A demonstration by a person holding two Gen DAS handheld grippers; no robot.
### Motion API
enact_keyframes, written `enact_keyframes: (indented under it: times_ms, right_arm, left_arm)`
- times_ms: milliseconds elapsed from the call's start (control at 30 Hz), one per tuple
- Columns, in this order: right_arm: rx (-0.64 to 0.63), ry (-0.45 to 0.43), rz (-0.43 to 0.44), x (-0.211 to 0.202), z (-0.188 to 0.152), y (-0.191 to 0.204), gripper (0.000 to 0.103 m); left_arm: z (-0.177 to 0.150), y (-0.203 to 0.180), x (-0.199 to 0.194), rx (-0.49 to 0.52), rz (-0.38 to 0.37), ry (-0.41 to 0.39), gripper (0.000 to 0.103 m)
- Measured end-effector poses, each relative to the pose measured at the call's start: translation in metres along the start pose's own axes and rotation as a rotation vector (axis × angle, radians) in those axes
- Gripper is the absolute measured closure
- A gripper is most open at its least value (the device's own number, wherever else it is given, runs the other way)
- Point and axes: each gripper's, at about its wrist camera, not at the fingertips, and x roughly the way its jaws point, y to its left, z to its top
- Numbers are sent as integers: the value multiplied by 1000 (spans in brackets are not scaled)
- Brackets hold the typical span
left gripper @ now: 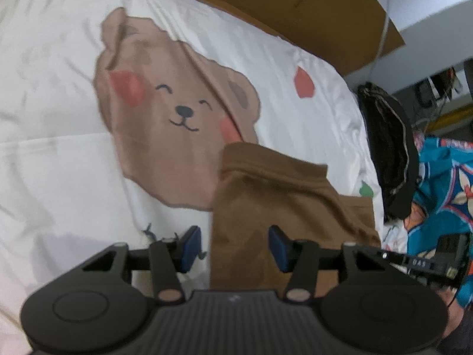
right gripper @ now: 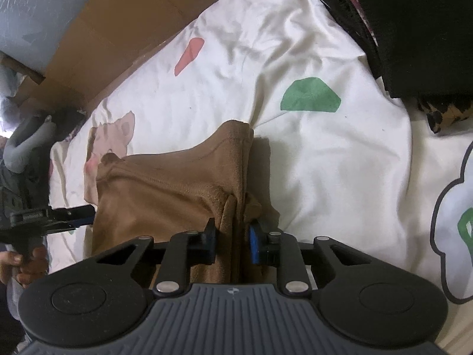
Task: Fold clothes
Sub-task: 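Pinch the end of the folded brown shirt with both grippers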
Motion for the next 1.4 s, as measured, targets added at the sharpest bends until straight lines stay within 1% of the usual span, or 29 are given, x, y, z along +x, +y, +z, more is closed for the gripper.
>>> enact_keyframes:
  times_ms: [133, 267, 400, 433, 467, 533, 633, 733, 767, 800, 833, 867, 933, 967, 1033, 1133, 1267, 1367, 1400]
  right_arm:
    - [19, -4, 2, 1, -2, -2, 82]
    - [9, -13, 7, -2, 0, 2, 82]
    - [-4, -35, 23, -8, -2, 5, 86]
    - [-6, -42, 24, -10, -3, 5, 86]
    - [-9, -49, 25, -12, -3, 6, 86]
    - [-25, -58, 22, -15, -4, 9, 86]
    - [-34, -56, 9, -13, -4, 8, 85]
    - [-3, -43, -3, -7, -3, 1, 79]
    - [6, -36, -10, -5, -2, -1, 72]
    - [14, -29, -19, -2, -2, -2, 69]
    - [15, -25, -25, -1, -1, -3, 66]
    - [12, -22, -28, 0, -1, -4, 60]
    - [12, -8, -33, 2, -1, -5, 56]
    - [14, 2, -33, 4, -1, -5, 54]
    - [17, 17, -32, 7, -2, -7, 53]
    - [34, 15, -13, 11, -2, -11, 53]
    - [69, 3, 29, 14, 0, -17, 53]
    - [80, 0, 44, 16, 2, -18, 53]
    - [76, 0, 45, 16, 2, -17, 59]
  left_arm:
    - [-4, -3, 5, 21, -15, 3, 50]
    - [-8, 2, 6, -8, -39, -3, 51]
    - [-9, 7, 6, -34, -51, -8, 57]
    - [-9, 8, 7, -38, -50, -10, 61]
    - [-9, 8, 7, -37, -50, -11, 73]
    - [-9, 7, 8, -26, -47, -12, 86]
    - [-8, 6, 6, -20, -52, -18, 90]
    - [-6, 4, 2, 1, -49, -28, 90]
    - [-5, 5, 2, 1, -41, -27, 88]
    - [-4, 6, 2, 1, -33, -25, 85]
    - [-2, 8, 2, -1, -28, -23, 80]
    - [-1, 10, 3, -5, -27, -19, 73]
    - [0, 14, 5, -12, -29, -12, 67]
    - [0, 15, 6, -17, -38, -9, 65]
    - [1, 18, 10, -30, -63, 0, 63]
    - [2, 19, 15, -38, -98, -3, 63]
    - [6, 30, 23, -99, -180, -1, 63]
    - [8, 26, 26, -83, -187, 6, 63]
    - [8, 23, 26, -71, -182, 6, 65]
